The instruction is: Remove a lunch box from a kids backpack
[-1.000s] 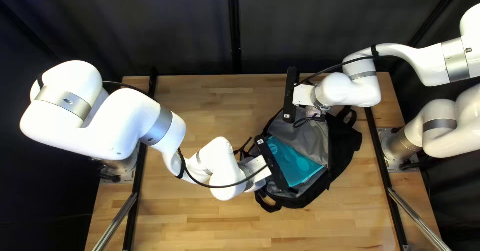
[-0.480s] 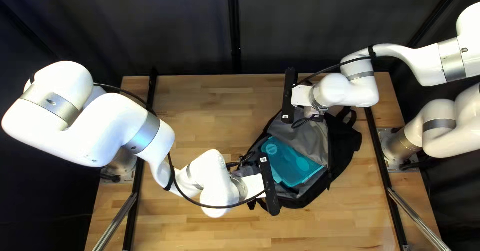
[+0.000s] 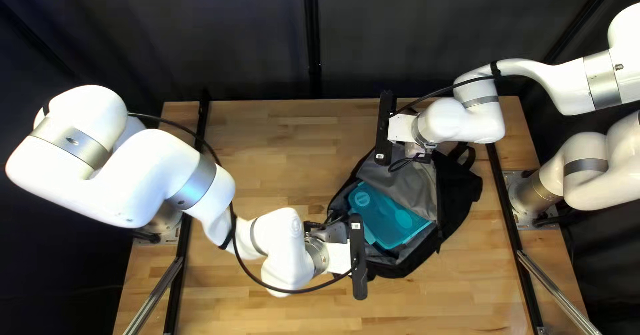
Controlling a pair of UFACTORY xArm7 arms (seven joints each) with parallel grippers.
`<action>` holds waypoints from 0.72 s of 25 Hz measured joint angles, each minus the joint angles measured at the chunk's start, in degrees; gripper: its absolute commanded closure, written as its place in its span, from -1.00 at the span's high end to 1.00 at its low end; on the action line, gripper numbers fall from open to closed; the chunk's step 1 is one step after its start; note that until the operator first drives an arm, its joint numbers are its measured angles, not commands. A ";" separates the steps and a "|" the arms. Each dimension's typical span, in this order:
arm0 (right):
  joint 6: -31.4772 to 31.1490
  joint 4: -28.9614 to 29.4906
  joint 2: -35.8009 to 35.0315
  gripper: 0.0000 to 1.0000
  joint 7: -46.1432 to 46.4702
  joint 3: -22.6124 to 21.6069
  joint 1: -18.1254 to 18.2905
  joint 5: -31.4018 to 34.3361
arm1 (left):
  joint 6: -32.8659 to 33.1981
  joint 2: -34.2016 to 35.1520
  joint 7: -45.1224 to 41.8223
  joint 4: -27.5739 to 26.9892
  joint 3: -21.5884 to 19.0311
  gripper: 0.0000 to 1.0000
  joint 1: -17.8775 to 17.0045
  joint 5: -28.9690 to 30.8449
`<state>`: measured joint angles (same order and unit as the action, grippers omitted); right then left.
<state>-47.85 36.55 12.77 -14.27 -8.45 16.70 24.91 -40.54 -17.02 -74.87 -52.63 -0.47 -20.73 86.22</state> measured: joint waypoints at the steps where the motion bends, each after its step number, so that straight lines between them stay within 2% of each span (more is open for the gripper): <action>1: 0.00 0.01 -0.04 -1.00 0.02 0.02 0.01 -0.01 | -0.09 -0.03 -0.25 0.27 0.21 1.00 0.00 1.16; 7: -0.10 0.62 -0.70 -1.00 0.18 0.06 0.05 -0.07 | -0.01 -0.02 0.32 0.30 1.08 1.00 0.46 4.02; 18: -0.44 0.79 -0.55 -1.00 0.45 0.11 0.06 -0.07 | 0.53 0.54 2.79 -0.36 1.52 1.00 1.03 4.25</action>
<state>-48.29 37.34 12.22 -13.82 -8.34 16.76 24.84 -40.00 -16.48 -72.08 -52.99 1.05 -19.70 90.46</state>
